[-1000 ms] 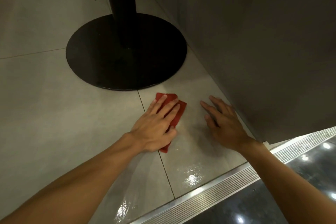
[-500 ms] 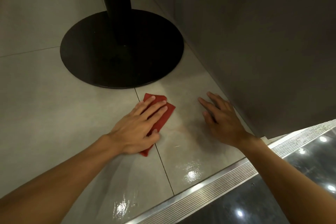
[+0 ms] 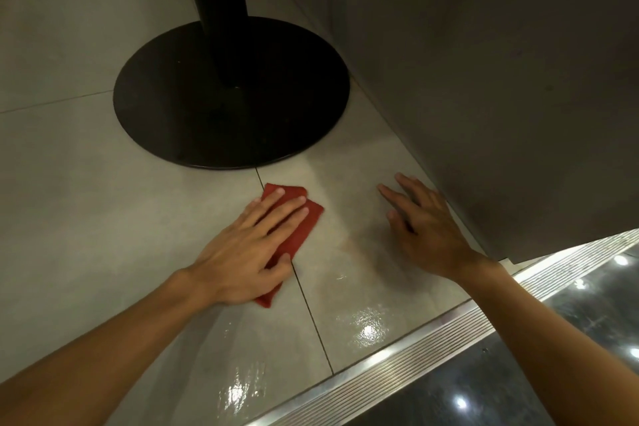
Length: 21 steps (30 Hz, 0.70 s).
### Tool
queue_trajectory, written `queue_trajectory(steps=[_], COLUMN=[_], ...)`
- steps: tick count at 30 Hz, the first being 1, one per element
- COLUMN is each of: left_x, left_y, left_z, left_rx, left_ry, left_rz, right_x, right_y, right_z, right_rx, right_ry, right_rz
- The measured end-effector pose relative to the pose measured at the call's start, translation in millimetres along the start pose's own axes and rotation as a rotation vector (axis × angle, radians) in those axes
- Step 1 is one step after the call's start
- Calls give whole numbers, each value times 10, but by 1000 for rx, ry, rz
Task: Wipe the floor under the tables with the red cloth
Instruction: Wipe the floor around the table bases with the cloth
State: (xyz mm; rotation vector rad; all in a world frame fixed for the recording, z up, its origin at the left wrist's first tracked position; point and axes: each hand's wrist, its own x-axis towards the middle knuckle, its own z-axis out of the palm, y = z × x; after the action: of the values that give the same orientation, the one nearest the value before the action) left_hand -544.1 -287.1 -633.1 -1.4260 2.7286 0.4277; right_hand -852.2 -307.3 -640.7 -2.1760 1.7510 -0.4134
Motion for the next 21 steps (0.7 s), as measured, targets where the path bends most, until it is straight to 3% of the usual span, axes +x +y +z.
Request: queue_trajectory(steps=[4, 7, 14, 21], left_x=[122, 302, 821, 590], left_y=[148, 337, 505, 279], left_z=[40, 36, -48, -212], left_rx=[-90, -156, -316, -997], left_ry=[76, 107, 114, 465], left_rz=[-238, -345, -392, -408], right_x=[93, 178, 356, 455], right_y=[-104, -317, -724, -946], right_z=[-15, -8, -131, 38], right_rx=[32, 272, 481, 288], right_ry=[-7, 6, -3, 8], right_rz=[63, 80, 127, 187])
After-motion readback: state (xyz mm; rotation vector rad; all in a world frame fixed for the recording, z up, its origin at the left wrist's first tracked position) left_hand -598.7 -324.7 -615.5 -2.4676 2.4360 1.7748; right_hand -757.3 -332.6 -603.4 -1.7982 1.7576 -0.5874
